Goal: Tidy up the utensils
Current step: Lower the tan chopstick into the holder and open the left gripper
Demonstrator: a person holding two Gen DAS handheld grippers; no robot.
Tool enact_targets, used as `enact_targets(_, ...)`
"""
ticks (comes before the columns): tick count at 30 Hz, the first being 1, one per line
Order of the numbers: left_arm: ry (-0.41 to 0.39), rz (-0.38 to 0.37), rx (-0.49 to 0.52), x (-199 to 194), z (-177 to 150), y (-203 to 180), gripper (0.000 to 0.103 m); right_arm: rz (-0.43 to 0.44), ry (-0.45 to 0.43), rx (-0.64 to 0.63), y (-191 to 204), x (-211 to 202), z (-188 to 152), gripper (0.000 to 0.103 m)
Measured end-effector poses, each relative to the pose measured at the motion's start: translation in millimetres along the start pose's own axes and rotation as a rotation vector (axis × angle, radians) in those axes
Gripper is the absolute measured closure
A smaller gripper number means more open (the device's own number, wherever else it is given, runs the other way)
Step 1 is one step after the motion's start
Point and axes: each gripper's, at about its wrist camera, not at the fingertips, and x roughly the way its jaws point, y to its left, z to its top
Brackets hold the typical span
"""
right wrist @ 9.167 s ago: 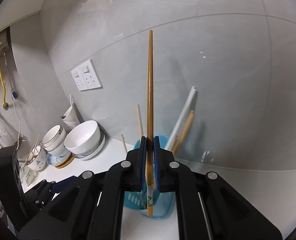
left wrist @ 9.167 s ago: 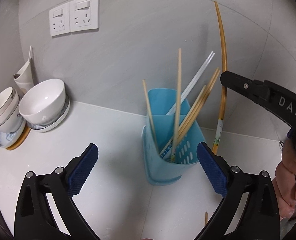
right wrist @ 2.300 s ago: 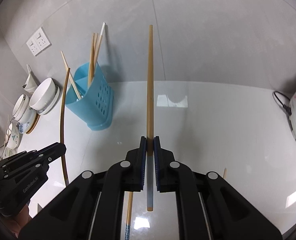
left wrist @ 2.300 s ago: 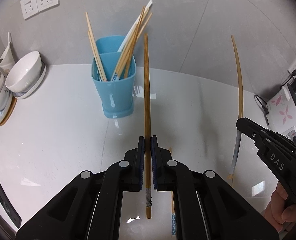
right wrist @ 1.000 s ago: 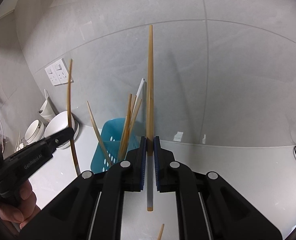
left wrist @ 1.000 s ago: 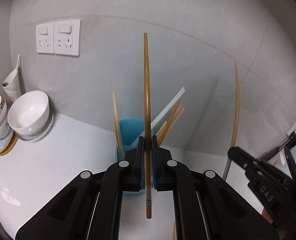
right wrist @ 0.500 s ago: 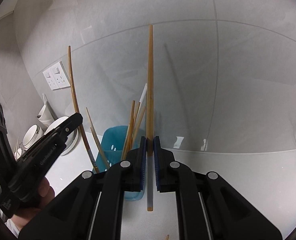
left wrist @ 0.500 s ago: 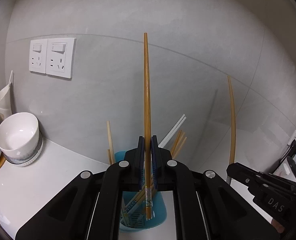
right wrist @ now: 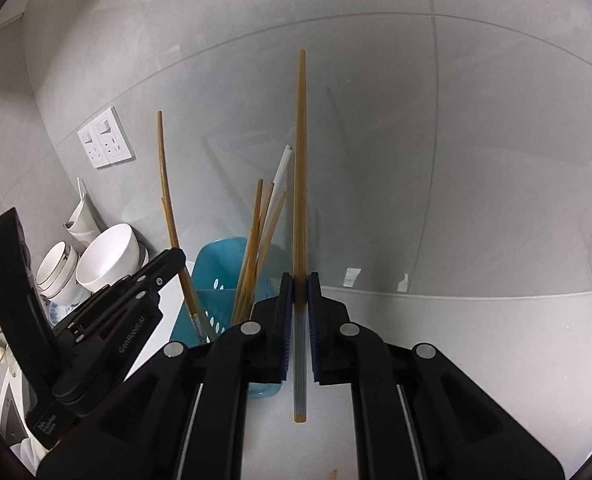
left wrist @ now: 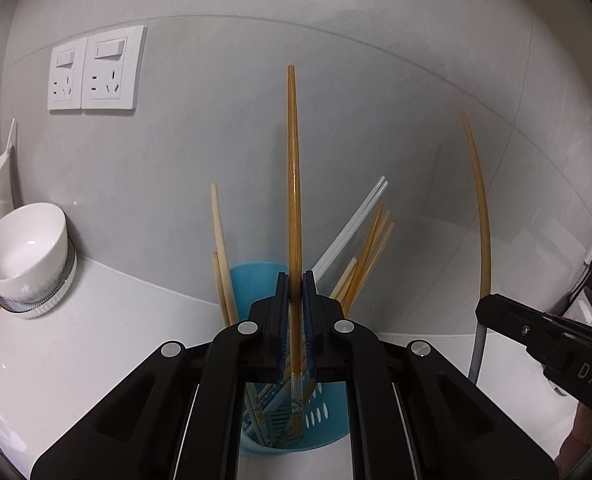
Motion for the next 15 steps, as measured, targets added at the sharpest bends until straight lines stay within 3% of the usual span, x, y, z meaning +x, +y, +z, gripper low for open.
enact_targets(9, 0.036, 0.002, 0.004, 8.0, -2.5, -1.3, 0.095, 0.010, 0.017, -0.002, 3.2, 3.8, -2.5, 0.096)
enact_targets(11, 0.043, 0.014, 0.013, 7.5, -1.3, -0.9, 0.088, 0.011, 0.020, -0.002, 3.8, 3.5, -3.0, 0.096)
enact_targets(13, 0.069, 0.050, 0.023, 7.5, 0.1, -0.4, 0.070, 0.014, 0.023, -0.007, 3.8, 3.6, -3.7, 0.096)
enact_targets(15, 0.116, 0.100, 0.040, 8.6, 0.8, 0.6, 0.066, 0.022, 0.025, -0.015, 4.5, 4.3, -3.5, 0.096)
